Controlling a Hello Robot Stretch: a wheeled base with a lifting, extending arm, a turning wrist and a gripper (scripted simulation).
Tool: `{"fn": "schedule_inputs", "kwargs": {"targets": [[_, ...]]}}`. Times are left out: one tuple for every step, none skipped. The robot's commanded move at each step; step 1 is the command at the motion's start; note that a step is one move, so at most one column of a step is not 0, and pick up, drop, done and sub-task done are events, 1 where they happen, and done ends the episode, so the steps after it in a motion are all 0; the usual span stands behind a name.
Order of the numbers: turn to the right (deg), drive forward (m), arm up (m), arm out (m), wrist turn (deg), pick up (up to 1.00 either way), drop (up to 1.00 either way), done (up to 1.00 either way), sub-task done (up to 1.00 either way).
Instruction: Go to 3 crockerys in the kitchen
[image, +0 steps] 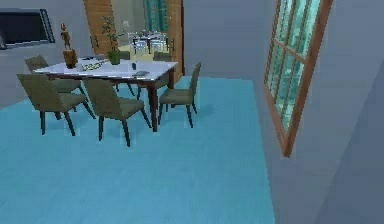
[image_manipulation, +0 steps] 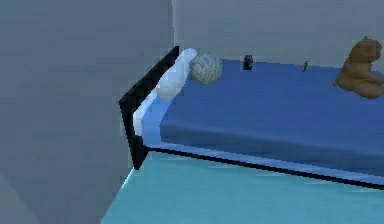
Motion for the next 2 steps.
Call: {"fn": "schedule_inputs", "kwargs": {"targets": [[6.0,0.0,0.0,0.0,0.0,0.0,0.0,0.0,0.0],[0.0,0.45,0.0,0.0,0.0,0.0,0.0,0.0,0.0]]}}
